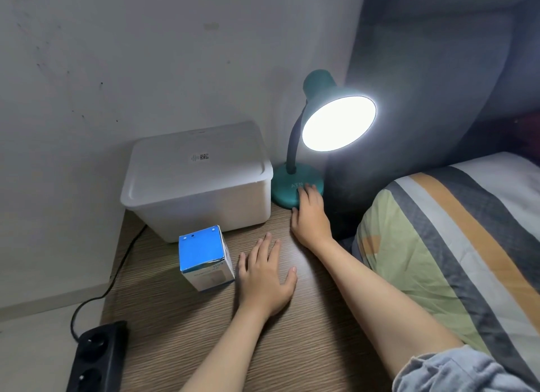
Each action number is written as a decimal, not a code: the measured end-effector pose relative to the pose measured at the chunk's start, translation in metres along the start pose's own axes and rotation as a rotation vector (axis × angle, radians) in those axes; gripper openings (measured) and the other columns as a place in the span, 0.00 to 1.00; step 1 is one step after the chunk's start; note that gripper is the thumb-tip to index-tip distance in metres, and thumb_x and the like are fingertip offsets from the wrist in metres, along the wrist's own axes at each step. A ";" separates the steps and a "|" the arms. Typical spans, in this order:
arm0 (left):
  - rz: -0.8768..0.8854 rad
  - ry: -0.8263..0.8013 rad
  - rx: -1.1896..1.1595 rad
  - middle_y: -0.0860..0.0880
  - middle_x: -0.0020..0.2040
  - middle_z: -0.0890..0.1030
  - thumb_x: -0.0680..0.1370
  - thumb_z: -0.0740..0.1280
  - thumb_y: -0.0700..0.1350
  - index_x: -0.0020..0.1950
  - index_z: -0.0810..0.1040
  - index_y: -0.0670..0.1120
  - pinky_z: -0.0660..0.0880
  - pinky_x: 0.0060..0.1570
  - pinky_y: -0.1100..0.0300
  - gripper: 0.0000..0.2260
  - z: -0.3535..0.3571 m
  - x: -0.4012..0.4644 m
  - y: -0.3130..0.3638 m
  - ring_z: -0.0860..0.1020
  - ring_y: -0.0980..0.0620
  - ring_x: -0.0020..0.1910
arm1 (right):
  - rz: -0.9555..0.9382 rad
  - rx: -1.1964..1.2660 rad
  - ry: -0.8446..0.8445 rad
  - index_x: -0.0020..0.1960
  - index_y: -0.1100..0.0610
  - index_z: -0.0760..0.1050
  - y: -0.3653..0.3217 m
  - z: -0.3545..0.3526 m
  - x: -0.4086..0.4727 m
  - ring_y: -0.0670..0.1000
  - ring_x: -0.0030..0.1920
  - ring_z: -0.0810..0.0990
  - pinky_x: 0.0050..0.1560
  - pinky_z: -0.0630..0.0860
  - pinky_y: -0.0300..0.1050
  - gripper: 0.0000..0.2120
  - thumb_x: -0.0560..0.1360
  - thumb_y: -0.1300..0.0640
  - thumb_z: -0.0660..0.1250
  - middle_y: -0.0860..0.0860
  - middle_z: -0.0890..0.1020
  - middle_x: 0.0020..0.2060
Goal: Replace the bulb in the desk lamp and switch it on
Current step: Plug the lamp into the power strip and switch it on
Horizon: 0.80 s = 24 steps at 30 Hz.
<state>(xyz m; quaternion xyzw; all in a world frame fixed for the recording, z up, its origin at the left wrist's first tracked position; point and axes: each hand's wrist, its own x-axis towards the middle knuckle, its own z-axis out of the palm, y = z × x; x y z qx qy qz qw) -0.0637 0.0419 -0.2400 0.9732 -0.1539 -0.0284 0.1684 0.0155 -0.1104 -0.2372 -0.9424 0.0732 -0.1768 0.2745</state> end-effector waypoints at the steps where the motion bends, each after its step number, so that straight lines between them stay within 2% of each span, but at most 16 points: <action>1: 0.003 0.003 -0.003 0.54 0.78 0.52 0.72 0.49 0.63 0.74 0.56 0.55 0.47 0.72 0.47 0.32 0.000 0.000 0.000 0.52 0.53 0.76 | 0.000 -0.002 0.000 0.72 0.64 0.61 0.000 0.000 0.000 0.58 0.75 0.57 0.72 0.56 0.45 0.25 0.76 0.62 0.60 0.60 0.64 0.72; 4: 0.031 0.008 -0.041 0.54 0.77 0.53 0.74 0.53 0.62 0.74 0.57 0.54 0.47 0.72 0.46 0.30 -0.002 -0.001 0.000 0.51 0.53 0.76 | 0.013 -0.007 -0.026 0.72 0.65 0.61 -0.001 0.001 0.003 0.59 0.75 0.57 0.75 0.57 0.51 0.26 0.75 0.63 0.60 0.61 0.64 0.71; 9: 0.063 0.037 -0.049 0.53 0.77 0.54 0.75 0.55 0.60 0.74 0.58 0.52 0.50 0.72 0.44 0.28 -0.002 -0.002 -0.003 0.53 0.51 0.75 | 0.037 -0.044 -0.053 0.73 0.65 0.60 -0.001 0.003 0.003 0.60 0.74 0.56 0.73 0.60 0.55 0.27 0.75 0.62 0.60 0.62 0.62 0.71; 16: 0.063 0.033 -0.068 0.53 0.77 0.54 0.76 0.56 0.59 0.74 0.59 0.52 0.50 0.72 0.43 0.28 -0.003 -0.002 -0.001 0.53 0.51 0.75 | 0.035 -0.024 -0.060 0.74 0.63 0.57 0.000 0.002 0.002 0.58 0.76 0.53 0.74 0.57 0.50 0.27 0.76 0.63 0.58 0.59 0.61 0.73; 20: 0.052 0.028 -0.089 0.53 0.77 0.55 0.76 0.57 0.59 0.73 0.59 0.53 0.49 0.72 0.44 0.27 -0.008 -0.005 0.000 0.53 0.51 0.75 | 0.045 0.035 -0.068 0.76 0.63 0.54 -0.003 -0.002 -0.004 0.55 0.77 0.51 0.76 0.49 0.45 0.28 0.78 0.63 0.57 0.59 0.57 0.76; 24: 0.005 -0.029 -0.165 0.54 0.76 0.57 0.74 0.60 0.60 0.73 0.61 0.53 0.48 0.73 0.46 0.28 -0.014 0.002 0.000 0.54 0.52 0.75 | 0.074 0.167 -0.009 0.74 0.64 0.58 -0.009 -0.016 -0.036 0.55 0.76 0.58 0.75 0.54 0.43 0.25 0.78 0.63 0.58 0.59 0.63 0.74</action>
